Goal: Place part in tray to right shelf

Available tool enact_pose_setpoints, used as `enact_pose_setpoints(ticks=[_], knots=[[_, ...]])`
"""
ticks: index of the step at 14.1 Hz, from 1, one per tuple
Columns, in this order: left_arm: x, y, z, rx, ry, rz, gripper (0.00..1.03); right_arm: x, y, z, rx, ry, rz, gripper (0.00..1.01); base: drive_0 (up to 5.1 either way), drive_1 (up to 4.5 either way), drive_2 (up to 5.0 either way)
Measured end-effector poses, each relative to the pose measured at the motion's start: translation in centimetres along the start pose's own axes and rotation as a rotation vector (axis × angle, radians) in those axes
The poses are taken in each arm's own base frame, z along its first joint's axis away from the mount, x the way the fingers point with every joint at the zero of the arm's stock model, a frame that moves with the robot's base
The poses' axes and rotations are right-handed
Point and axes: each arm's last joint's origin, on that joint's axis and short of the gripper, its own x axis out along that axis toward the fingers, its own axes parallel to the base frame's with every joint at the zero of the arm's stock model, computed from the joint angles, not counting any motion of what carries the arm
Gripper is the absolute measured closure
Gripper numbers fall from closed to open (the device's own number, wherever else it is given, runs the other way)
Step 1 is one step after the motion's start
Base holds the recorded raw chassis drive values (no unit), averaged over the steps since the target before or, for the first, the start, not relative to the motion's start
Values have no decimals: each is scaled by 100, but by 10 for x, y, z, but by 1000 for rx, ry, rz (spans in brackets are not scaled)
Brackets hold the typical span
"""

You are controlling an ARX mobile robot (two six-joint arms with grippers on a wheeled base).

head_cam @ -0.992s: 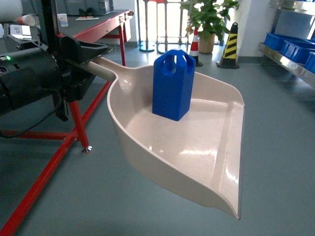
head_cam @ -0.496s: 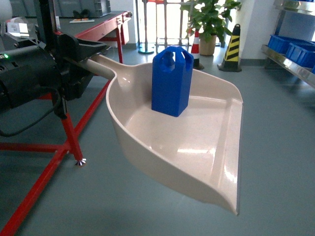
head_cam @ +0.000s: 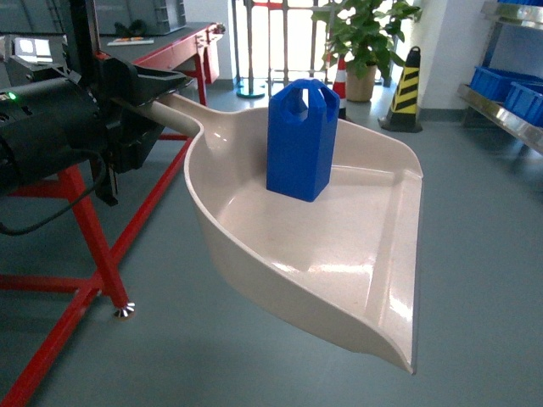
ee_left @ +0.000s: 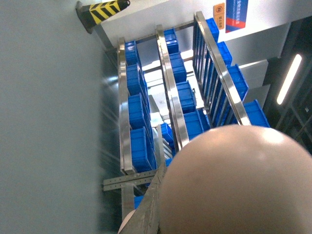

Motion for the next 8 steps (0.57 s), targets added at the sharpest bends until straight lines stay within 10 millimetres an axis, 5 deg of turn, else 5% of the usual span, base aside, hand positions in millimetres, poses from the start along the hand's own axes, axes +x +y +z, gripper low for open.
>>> enact_pose_setpoints(ticks=[8], knots=[[-1,0,2,1,-5,0,89,0,0,0,0,1,0,3,-2,409,-412]])
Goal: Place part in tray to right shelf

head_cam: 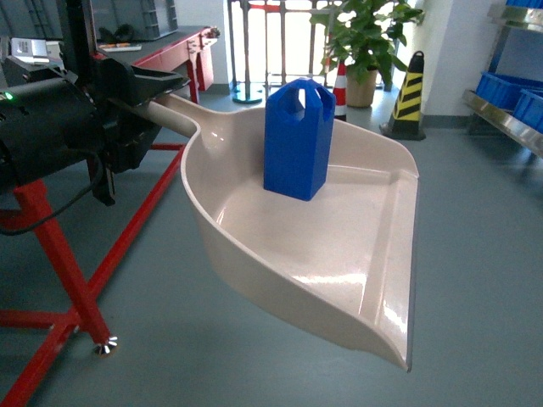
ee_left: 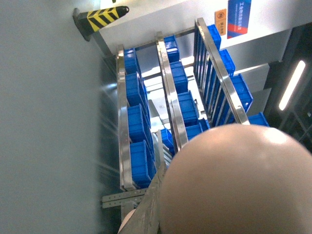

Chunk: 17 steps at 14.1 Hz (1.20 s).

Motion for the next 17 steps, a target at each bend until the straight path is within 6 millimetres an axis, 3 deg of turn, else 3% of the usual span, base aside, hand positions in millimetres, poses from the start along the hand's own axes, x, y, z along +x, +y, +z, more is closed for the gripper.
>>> enact_pose_setpoints(ticks=[1,17], knots=[[1,-1,1,2,-8,-5,89,0,0,0,-1,3,0,3,-3,407,-414],[1,0,-1,0,3,0,89,0,0,0,0,0,0,3,-177,-177,-177]])
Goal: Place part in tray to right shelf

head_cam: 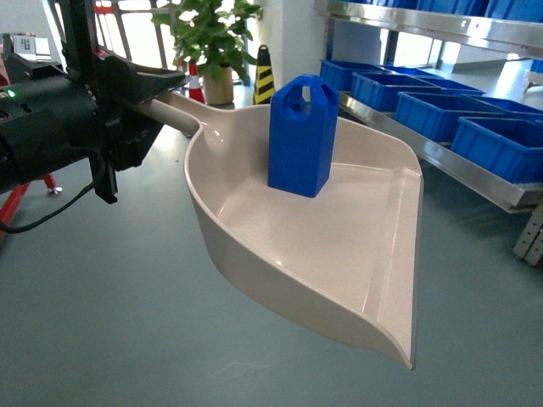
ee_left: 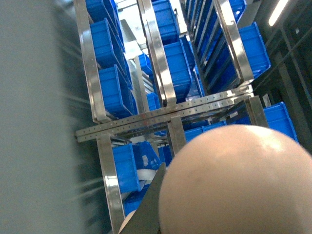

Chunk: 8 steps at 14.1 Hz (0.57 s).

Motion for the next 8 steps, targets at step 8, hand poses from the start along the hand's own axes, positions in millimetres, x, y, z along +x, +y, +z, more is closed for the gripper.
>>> enact_pose_setpoints(ticks=[8], knots=[[0,0,0,0,0,0,89,0,0,0,0,0,0,3,-165,-165,-165]])
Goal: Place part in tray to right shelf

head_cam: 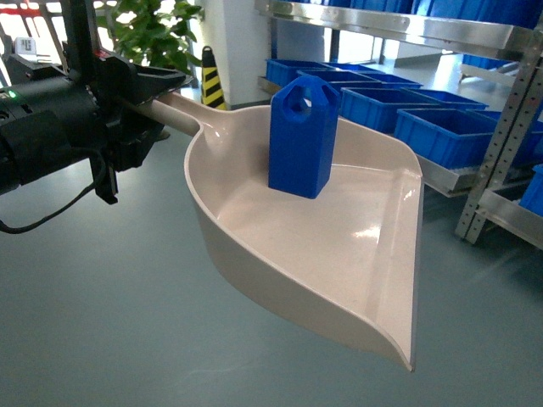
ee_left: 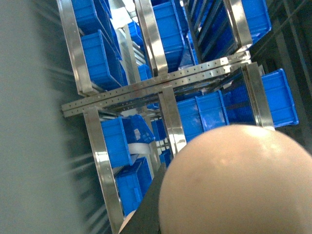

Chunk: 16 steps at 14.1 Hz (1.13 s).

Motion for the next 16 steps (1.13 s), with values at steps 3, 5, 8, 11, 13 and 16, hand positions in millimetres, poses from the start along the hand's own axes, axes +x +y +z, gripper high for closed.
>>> enact_pose_setpoints(ticks=[3,5,8,11,13,16], knots=[[0,0,0,0,0,0,89,0,0,0,0,0,0,3,-165,-165,-165],[0,0,0,0,0,0,89,0,0,0,0,0,0,3,-165,-165,-165],[0,0,0,0,0,0,89,0,0,0,0,0,0,3,-165,-165,-165],[0,0,0,1,0,0,89,0,0,0,0,0,0,3,-165,-165,-165],[0,0,0,1,-1,0,89,0,0,0,0,0,0,3,-165,-165,-165],[0,0,0,0,0,0,89,0,0,0,0,0,0,3,-165,-165,-165]])
